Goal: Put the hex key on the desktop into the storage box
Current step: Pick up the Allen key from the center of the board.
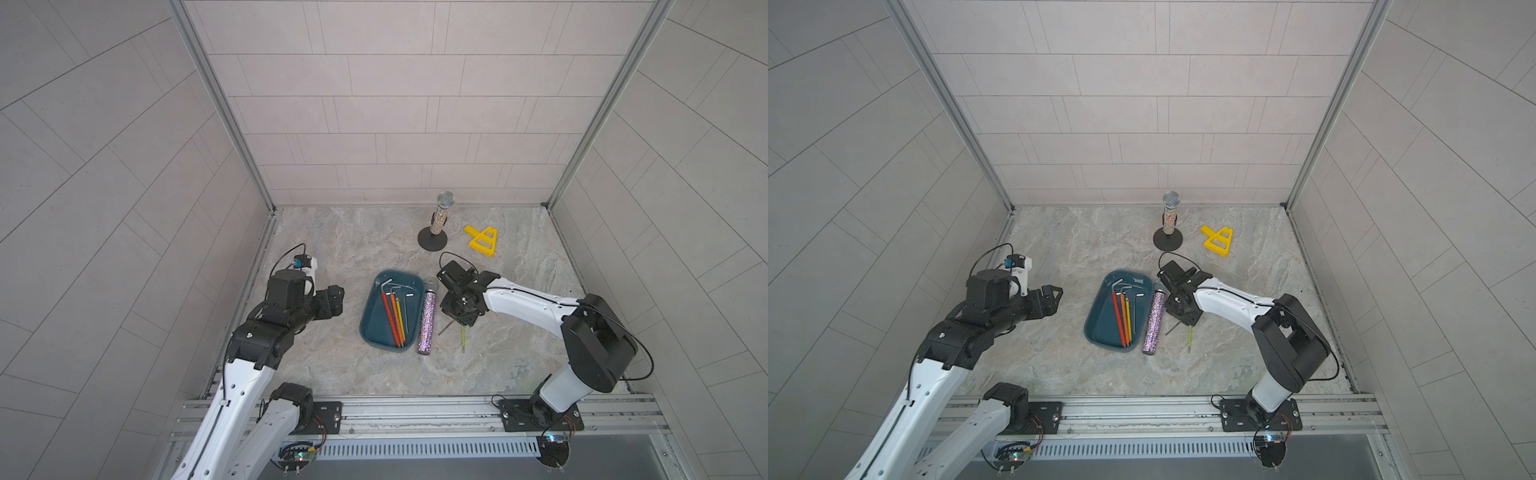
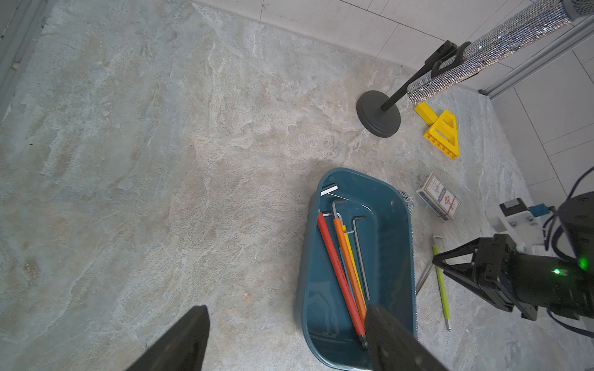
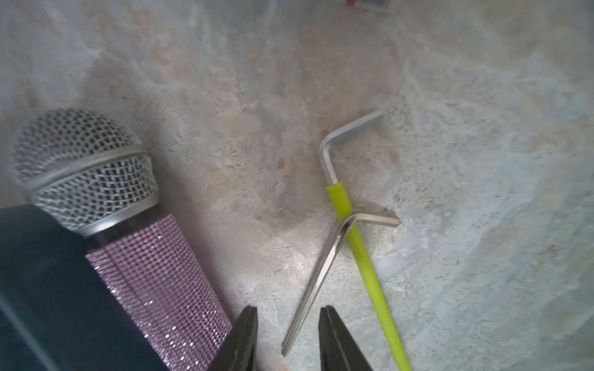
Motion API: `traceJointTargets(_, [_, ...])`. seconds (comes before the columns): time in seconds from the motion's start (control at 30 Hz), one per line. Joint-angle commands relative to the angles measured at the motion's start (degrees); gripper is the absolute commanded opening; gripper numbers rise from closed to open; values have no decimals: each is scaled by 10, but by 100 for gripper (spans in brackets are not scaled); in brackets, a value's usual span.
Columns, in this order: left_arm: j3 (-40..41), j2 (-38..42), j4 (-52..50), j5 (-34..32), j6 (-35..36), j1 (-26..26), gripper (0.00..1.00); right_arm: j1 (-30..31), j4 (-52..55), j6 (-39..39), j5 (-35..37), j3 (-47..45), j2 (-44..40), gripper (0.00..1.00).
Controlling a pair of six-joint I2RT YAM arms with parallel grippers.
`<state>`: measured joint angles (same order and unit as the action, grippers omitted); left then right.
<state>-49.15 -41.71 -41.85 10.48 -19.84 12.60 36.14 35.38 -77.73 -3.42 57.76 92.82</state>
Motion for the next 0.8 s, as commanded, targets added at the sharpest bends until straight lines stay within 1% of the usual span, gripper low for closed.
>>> traceJointTargets(0.0, [6, 5, 6, 1, 7, -3, 83, -2, -7, -31, 15, 1, 3, 37])
traceJointTargets(0.27, [6, 5, 6, 1, 6, -3, 84, -1, 13, -42, 31, -11, 2, 39])
traceJointTargets(0.63, [6, 7, 6, 1, 7, -4, 84, -3, 9, -52, 21, -19, 24, 41])
traceJointTargets(0.77, [7, 6, 7, 3, 7, -4, 83, -3, 5, -40, 17, -8, 42, 40])
